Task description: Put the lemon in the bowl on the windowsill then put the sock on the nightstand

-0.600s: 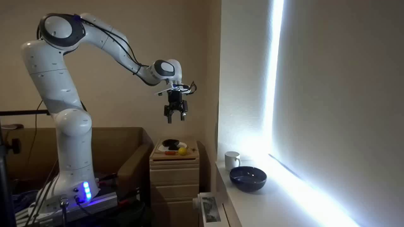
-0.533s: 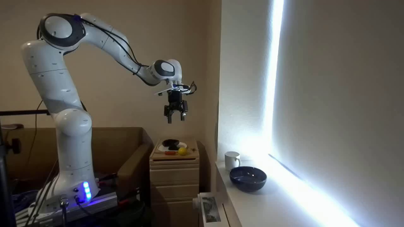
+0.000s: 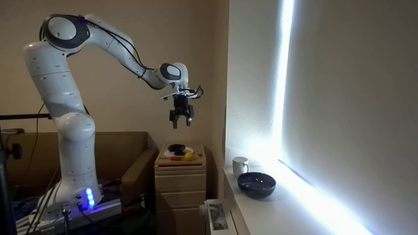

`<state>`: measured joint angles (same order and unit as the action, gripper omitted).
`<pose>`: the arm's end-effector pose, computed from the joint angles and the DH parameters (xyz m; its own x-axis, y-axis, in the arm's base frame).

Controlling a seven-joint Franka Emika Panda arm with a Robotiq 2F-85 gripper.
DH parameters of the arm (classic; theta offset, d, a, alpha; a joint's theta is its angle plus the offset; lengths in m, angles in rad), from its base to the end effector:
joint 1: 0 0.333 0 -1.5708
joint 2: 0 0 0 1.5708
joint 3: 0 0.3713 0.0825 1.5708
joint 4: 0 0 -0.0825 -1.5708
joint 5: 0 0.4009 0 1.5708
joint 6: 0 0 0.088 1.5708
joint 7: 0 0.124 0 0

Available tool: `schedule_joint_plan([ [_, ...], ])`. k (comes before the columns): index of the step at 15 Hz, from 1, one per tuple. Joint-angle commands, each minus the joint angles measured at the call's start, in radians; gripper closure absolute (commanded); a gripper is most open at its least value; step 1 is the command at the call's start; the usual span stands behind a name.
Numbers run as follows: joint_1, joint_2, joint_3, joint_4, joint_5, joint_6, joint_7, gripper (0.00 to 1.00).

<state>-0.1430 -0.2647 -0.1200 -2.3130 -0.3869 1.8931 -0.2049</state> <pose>0.4229 -0.1514 0.4698 0.9705 0.0667 -0.2319 0.1287 -0.9559 0.2640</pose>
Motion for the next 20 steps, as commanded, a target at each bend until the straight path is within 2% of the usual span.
schedule_joint_plan([
  [1,0.064,0.126,0.028,-0.016,0.103,0.066,0.050,0.00],
  [4,0.126,0.208,0.073,-0.012,0.281,0.161,0.089,0.00],
  [7,0.178,0.299,0.133,-0.002,0.387,0.364,0.227,0.00],
  [10,0.211,0.390,0.161,0.019,0.322,0.579,0.448,0.00],
  [12,0.233,0.441,0.149,0.045,0.258,0.658,0.619,0.00],
  [13,0.244,0.453,0.144,0.058,0.251,0.649,0.662,0.00],
  [14,0.246,0.452,0.152,0.064,0.285,0.614,0.646,0.00],
  [15,0.243,0.430,0.150,0.032,0.276,0.633,0.620,0.00],
  [20,0.249,0.486,0.138,0.075,0.272,0.624,0.661,0.00],
])
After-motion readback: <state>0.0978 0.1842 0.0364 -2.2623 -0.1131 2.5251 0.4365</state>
